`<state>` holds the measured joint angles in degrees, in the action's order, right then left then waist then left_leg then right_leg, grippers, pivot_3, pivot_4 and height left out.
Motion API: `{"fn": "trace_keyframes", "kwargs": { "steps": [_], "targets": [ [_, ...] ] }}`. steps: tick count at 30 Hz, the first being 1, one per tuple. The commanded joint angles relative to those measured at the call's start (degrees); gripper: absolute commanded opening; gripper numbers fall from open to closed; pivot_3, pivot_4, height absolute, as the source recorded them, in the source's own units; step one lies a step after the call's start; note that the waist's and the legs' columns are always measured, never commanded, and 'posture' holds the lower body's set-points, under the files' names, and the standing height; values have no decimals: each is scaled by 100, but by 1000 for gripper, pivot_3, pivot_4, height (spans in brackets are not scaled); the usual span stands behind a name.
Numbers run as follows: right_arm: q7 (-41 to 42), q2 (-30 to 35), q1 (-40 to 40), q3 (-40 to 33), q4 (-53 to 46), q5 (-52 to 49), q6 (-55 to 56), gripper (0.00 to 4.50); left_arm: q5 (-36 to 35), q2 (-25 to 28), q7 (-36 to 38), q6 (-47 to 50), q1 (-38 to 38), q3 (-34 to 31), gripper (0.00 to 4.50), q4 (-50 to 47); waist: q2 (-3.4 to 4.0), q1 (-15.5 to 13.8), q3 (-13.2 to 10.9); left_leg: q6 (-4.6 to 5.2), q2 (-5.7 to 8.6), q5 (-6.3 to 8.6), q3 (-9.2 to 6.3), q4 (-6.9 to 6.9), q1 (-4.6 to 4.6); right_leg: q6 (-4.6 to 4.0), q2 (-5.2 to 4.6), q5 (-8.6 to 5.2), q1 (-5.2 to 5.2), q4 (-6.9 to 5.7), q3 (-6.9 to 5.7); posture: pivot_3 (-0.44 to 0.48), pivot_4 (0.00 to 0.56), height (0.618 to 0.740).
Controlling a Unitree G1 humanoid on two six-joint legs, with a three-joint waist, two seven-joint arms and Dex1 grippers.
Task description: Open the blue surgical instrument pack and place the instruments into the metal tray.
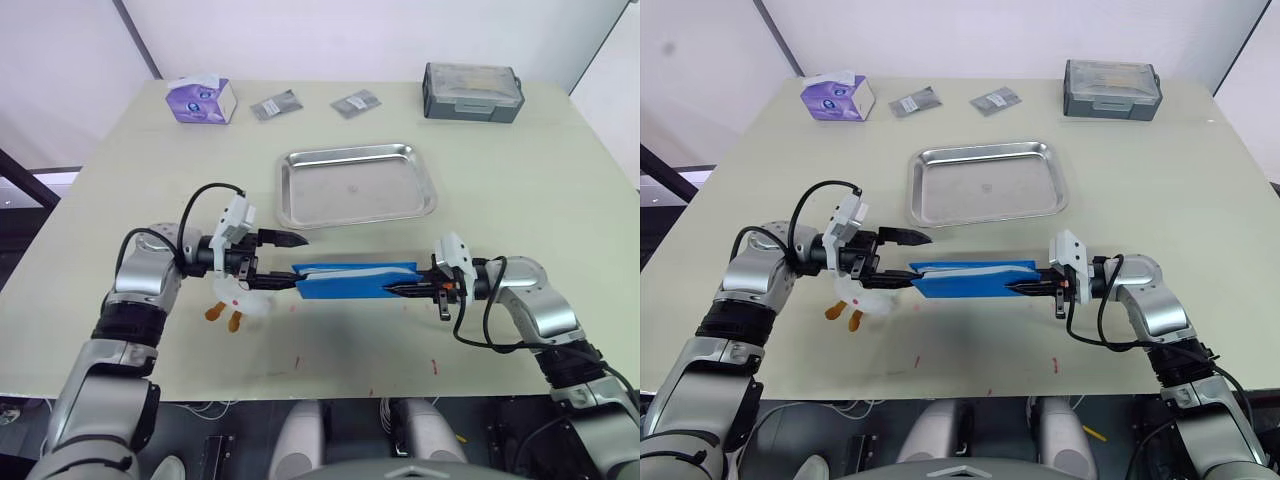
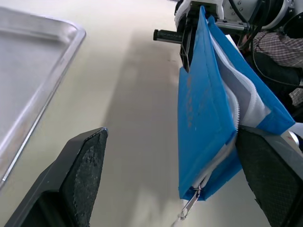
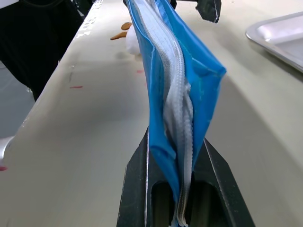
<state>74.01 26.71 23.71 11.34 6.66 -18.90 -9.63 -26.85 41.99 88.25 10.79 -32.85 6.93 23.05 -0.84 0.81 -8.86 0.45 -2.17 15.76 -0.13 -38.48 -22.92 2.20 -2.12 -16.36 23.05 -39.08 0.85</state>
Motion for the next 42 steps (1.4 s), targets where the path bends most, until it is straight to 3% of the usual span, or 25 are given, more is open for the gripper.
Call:
{"fn": "trace_keyframes", "kwargs": {
  "steps": [1, 3, 4, 5, 8, 9, 23, 26, 32, 33, 42],
  "targets": [
    [78, -36, 154, -28, -73, -72, 130, 0, 49, -42, 77, -48, 133, -116, 3092, -275, 0, -1, 0, 0, 0, 0, 1, 0, 0, 0, 0, 0, 0, 0, 1, 0, 150, 734],
    [81, -61, 181, -5, -66, -63, 126, 0, 56, -73, 80, -49, 168, -105, 2217, -314, 0, -1, 0, 0, 0, 0, 1, 0, 0, 0, 0, 0, 0, 0, 1, 0, 150, 734],
    [84, -70, 197, 0, -57, -59, 123, 0, 63, -89, 85, -38, 172, -117, 2088, -326, 0, -1, 0, 0, 0, 0, 0, 0, 0, 0, 0, 0, 0, 0, 0, 0, 150, 734],
    [89, -78, 210, 2, -46, -51, 122, 0, 71, -105, 89, -26, 173, -130, 1678, -334, 0, -1, 0, 0, 0, 0, -1, 0, 0, 0, 0, 0, 0, 0, -1, 0, 150, 734],
    [109, -95, 235, 2, 2, -25, 136, 0, 81, -143, 98, -13, 183, -148, 213, -349, 0, -2, 0, 0, 0, 0, 0, 0, 0, 0, 0, 0, 0, 0, 1, 0, 150, 734],
    [113, -98, 240, 4, 13, -18, 142, 0, 61, -164, 94, 3, 189, -158, 85, -360, 0, -1, 0, 0, 0, 0, 0, 0, 0, 0, 0, 0, 0, 0, 0, 0, 150, 734],
    [-76, -58, 82, 18, 16, 156, 200, 0, 107, -230, 54, 13, 266, -230, 85, -306, 0, -1, 0, 0, 0, 0, 0, 0, 0, 0, 0, 0, 0, 0, 0, 0, 150, 734],
    [-90, -4, 1, -21, -87, 115, 161, 999, 165, -249, 70, -15, 270, -234, 0, -248, 0, -2, 0, 0, 0, 0, 0, 0, 0, 0, 0, 0, 0, 0, 0, 0, 150, 734],
    [-124, 216, -171, -148, -326, 49, 56, 3981, 261, -314, 87, -81, 246, -209, 0, -135, 0, -3, 0, 0, 0, 0, 0, 0, 0, 0, 0, 0, 0, 0, 1, 0, 150, 734],
    [-143, 260, -197, -187, -377, 26, 36, 4312, 271, -321, 85, -91, 241, -215, 0, -119, 0, -2, 0, 0, 0, 0, 0, 0, 0, 0, 0, 0, 0, 0, 0, 0, 150, 734],
    [-163, 1000, -798, -743, -1321, -537, -571, 4412, 379, -419, 35, -262, 179, -222, 0, 70, 0, -13, 1, 1, 1, 0, 0, 0, 0, 0, -1, 0, -1, 1, 1, 0, 150, 734]
  ]
}}
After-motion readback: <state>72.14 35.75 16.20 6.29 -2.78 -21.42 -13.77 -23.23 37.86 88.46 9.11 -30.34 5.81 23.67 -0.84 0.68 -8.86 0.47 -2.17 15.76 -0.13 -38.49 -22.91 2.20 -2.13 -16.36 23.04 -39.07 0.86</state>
